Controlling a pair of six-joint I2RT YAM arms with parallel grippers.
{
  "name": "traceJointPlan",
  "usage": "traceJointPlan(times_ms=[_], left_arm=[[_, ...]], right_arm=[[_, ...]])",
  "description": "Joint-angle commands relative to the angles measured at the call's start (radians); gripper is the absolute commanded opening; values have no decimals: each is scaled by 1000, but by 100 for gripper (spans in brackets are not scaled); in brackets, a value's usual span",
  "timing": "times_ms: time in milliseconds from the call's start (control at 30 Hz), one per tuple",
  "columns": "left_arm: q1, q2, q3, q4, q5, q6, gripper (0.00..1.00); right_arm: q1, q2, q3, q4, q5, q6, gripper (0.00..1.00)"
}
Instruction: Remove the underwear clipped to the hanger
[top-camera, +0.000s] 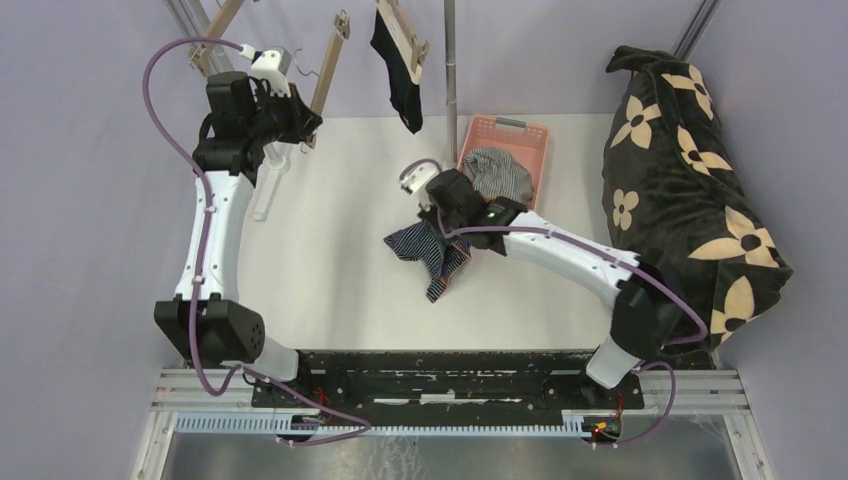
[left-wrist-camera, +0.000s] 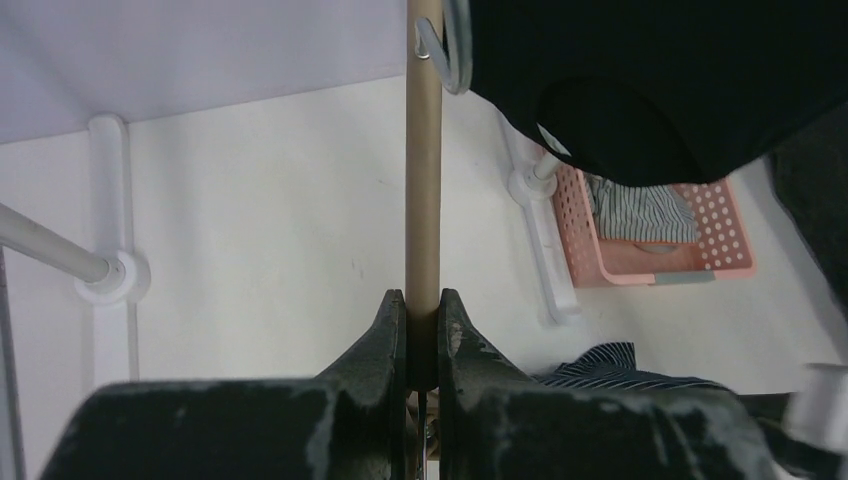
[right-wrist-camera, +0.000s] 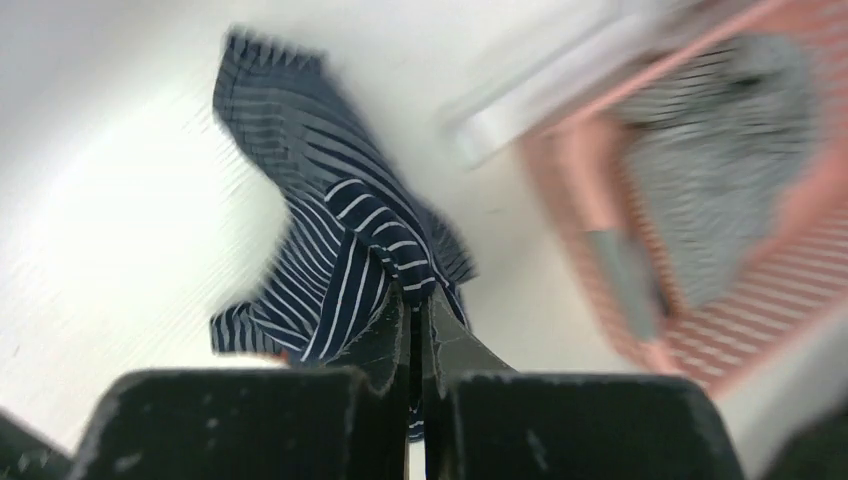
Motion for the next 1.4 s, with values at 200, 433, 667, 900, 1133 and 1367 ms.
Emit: traceJointPlan(times_ms=[200, 433, 667, 900, 1133, 1367], left_arm=[[25, 197, 413, -3, 44, 77, 3], [35, 283, 595, -32, 50, 71, 3], [55, 313, 604, 5, 46, 46, 3], [66, 346, 614, 77, 17, 16, 3], [77, 436, 720, 124, -4, -26, 3], [87, 479, 736, 188, -26, -76, 3]], right_arm=[[-261, -200, 200, 163, 303, -86, 1], [-444, -57, 393, 248, 245, -89, 1], [-540, 159, 573, 195, 150, -38, 1], [-545, 158, 437, 209, 36, 54, 1], [-545, 224, 389, 167, -68, 108, 1], [-539, 169, 307, 198, -240, 131, 1]])
